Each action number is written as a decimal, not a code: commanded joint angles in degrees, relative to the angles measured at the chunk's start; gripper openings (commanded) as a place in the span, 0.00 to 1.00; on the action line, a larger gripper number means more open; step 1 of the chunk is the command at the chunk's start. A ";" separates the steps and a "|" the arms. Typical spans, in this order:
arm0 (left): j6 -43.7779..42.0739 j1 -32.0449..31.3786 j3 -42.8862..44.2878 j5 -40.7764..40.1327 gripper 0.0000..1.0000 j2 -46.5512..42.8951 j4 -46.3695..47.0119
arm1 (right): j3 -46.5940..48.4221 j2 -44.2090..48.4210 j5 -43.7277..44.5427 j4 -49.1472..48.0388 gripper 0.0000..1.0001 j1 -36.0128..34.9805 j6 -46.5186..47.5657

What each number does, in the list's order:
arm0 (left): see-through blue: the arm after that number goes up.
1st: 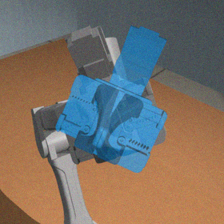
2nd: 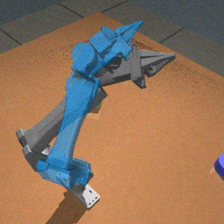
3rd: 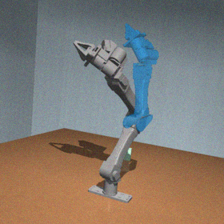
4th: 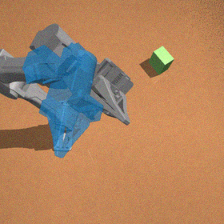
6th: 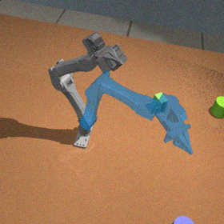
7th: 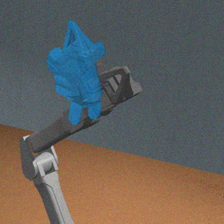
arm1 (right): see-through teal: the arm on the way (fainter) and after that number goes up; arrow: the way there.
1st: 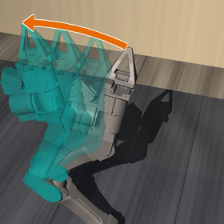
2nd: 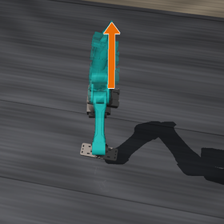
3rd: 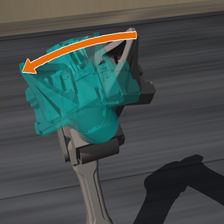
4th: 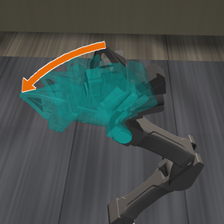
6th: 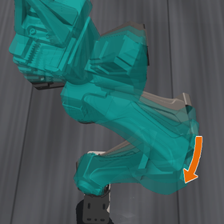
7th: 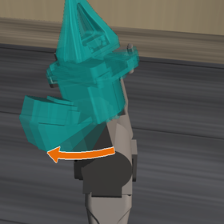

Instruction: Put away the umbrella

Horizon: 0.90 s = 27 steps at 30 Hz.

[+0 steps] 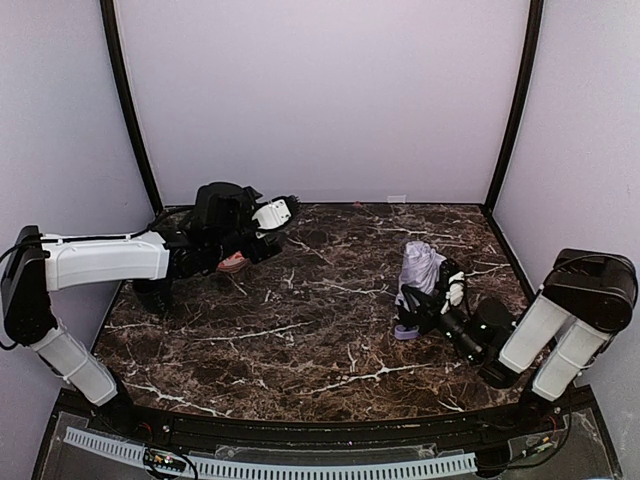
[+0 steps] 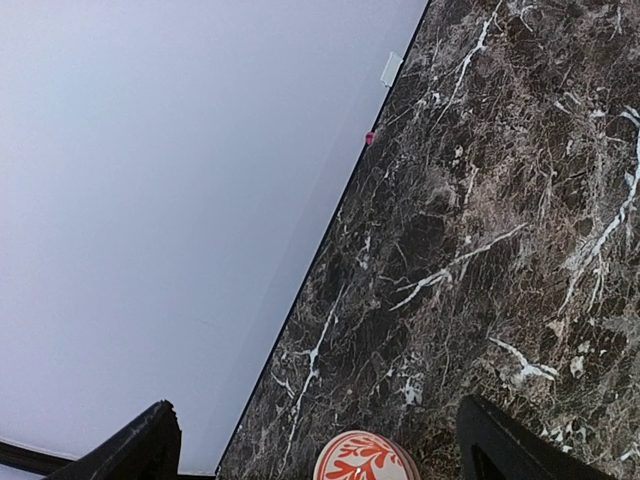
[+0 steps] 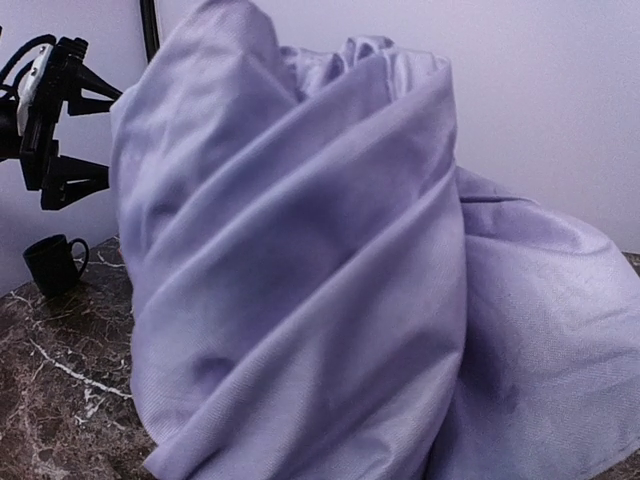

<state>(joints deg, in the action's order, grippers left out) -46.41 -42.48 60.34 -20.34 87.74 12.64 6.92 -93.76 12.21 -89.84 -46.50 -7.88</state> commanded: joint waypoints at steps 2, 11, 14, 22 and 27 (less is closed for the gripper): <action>0.81 0.12 2.15 1.16 0.99 0.26 -0.88 | -2.09 3.71 1.71 3.98 0.00 -1.38 0.67; 1.55 0.10 0.92 1.84 0.99 -1.43 -0.47 | 34.27 28.05 0.69 40.23 0.00 -1.39 22.31; 2.46 0.07 1.54 2.04 0.99 -0.99 -1.29 | 46.90 27.72 -1.83 41.00 0.00 -1.42 27.71; 4.52 0.63 3.39 2.69 0.99 0.18 -2.87 | 65.66 23.96 -8.53 47.28 0.00 -3.71 29.69; 5.20 0.73 3.47 3.52 0.99 1.29 -3.31 | 44.19 23.24 -2.84 38.36 0.00 -3.25 22.30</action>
<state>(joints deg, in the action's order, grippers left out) -42.83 -42.19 62.28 -18.04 88.33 10.35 66.70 -67.37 5.58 -48.21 -49.93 19.44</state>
